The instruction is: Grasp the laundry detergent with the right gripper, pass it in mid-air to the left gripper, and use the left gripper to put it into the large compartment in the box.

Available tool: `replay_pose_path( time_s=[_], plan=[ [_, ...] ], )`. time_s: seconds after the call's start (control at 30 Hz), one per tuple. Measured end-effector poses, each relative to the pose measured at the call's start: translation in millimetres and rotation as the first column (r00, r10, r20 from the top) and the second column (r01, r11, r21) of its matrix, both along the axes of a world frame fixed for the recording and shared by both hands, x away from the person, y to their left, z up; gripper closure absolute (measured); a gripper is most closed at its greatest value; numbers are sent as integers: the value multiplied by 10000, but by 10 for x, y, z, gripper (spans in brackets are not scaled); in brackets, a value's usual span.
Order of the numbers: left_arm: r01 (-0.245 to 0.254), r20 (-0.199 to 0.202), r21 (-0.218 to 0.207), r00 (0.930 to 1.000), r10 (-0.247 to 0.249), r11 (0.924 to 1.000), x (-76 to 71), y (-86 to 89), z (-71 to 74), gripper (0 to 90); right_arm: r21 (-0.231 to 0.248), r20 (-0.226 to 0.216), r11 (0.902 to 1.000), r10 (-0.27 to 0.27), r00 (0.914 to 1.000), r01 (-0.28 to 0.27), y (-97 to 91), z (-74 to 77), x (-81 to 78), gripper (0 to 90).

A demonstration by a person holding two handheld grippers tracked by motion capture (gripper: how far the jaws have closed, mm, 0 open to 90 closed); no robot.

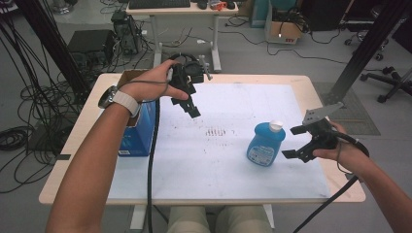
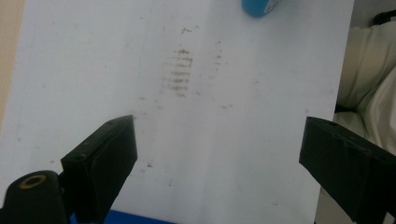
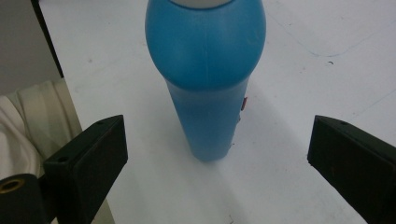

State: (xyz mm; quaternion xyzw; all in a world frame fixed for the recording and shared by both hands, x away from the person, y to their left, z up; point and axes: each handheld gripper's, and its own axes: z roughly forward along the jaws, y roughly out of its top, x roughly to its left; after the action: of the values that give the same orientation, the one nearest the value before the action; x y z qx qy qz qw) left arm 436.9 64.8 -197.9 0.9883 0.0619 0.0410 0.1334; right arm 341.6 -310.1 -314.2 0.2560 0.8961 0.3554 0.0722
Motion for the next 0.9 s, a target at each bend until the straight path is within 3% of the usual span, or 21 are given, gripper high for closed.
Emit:
replay_pose_path(
  time_s=[0.6,0.7,0.9],
  plan=[
    [15,-5,19,10000,-15,10000,-2,-16,-1,115,389,333,9990,-253,9991,240,-72,-129,-69,48],
    [2,-3,29,10000,-2,10000,-2,-16,-2,115,450,184,9977,-506,9985,498,-67,-155,-92,46],
    [-12,10,28,10000,12,10000,-4,-15,-1,116,736,427,9962,-498,9978,465,-73,-207,-86,39]
  ],
)
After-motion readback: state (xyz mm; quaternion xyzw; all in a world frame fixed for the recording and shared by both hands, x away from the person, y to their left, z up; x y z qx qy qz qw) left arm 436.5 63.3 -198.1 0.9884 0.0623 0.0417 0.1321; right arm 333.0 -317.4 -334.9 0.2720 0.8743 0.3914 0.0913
